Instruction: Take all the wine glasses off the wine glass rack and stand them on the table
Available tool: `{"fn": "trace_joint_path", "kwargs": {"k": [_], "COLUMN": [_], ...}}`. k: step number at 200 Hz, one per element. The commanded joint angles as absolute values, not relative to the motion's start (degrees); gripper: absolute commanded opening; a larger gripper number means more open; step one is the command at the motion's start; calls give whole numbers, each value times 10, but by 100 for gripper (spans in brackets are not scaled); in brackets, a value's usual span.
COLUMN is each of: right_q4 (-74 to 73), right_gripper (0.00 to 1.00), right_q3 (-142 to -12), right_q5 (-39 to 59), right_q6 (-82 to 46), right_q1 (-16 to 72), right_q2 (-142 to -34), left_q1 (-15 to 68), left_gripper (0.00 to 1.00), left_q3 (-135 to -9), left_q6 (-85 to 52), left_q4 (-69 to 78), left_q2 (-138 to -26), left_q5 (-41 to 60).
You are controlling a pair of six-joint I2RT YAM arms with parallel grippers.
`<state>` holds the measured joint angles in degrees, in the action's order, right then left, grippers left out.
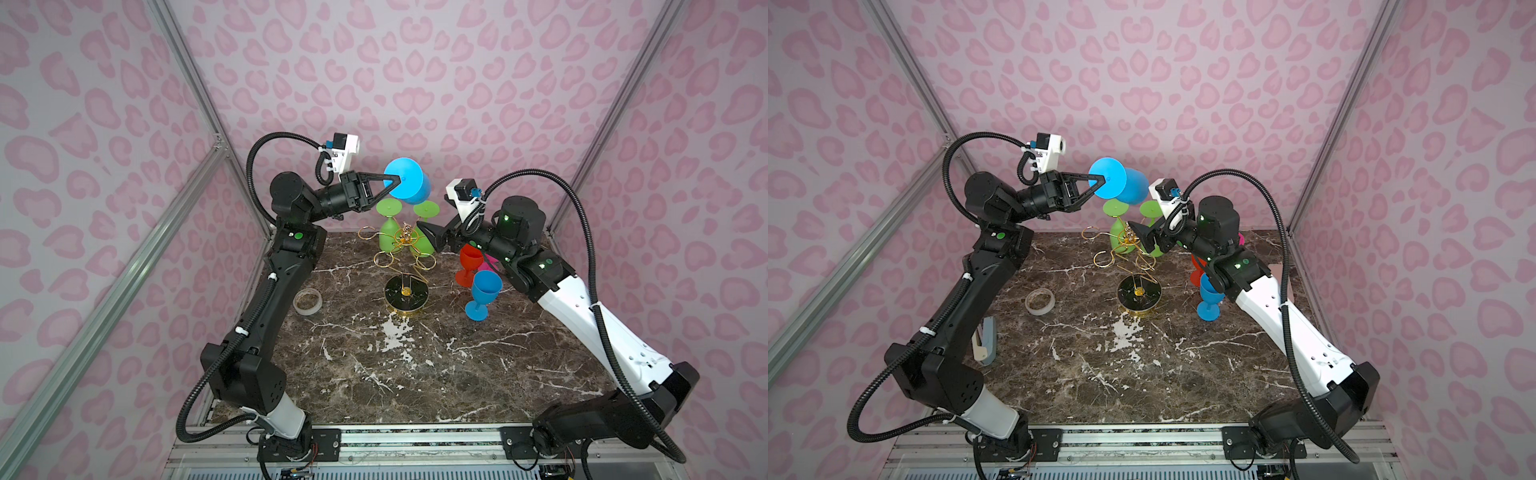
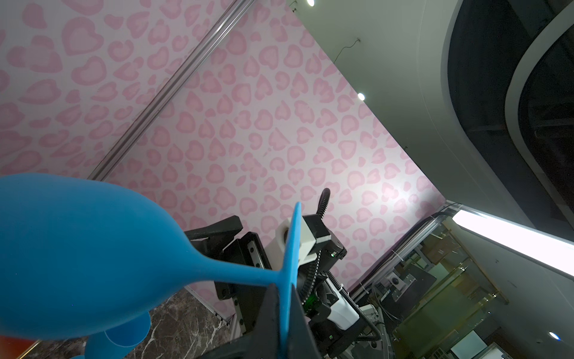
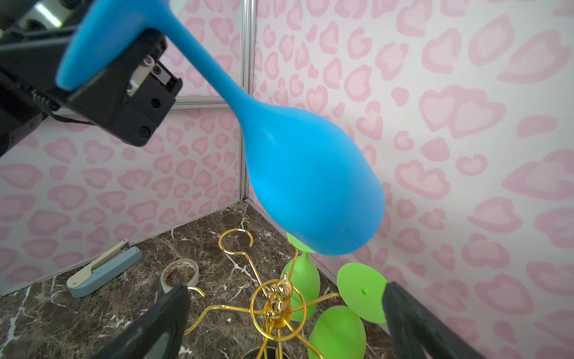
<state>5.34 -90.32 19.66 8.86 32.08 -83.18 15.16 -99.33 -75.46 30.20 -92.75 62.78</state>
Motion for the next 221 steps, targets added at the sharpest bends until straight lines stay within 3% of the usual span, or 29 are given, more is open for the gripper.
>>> {"fn": "trace_joint_path", "kwargs": {"k": [1,140,221], "right_q4": [2,-73,-85], "right_gripper": [99,99,87], "right_q3": [-921,-978,-978], "right_q5": [174,113,100], "right_q6": [118,158,158], "right_q1": [322,349,349], "right_q2": [-854,-950,-958], "left_q1": [151,152,153], "left_gripper": [4,4,4], "left_q3": [-998,-991,-986], "left_q6": [-780,-800,-833], "left_q4": [348,350,367], "left_q2": [-933,-931,-933], "left_q5": [627,630,631]}}
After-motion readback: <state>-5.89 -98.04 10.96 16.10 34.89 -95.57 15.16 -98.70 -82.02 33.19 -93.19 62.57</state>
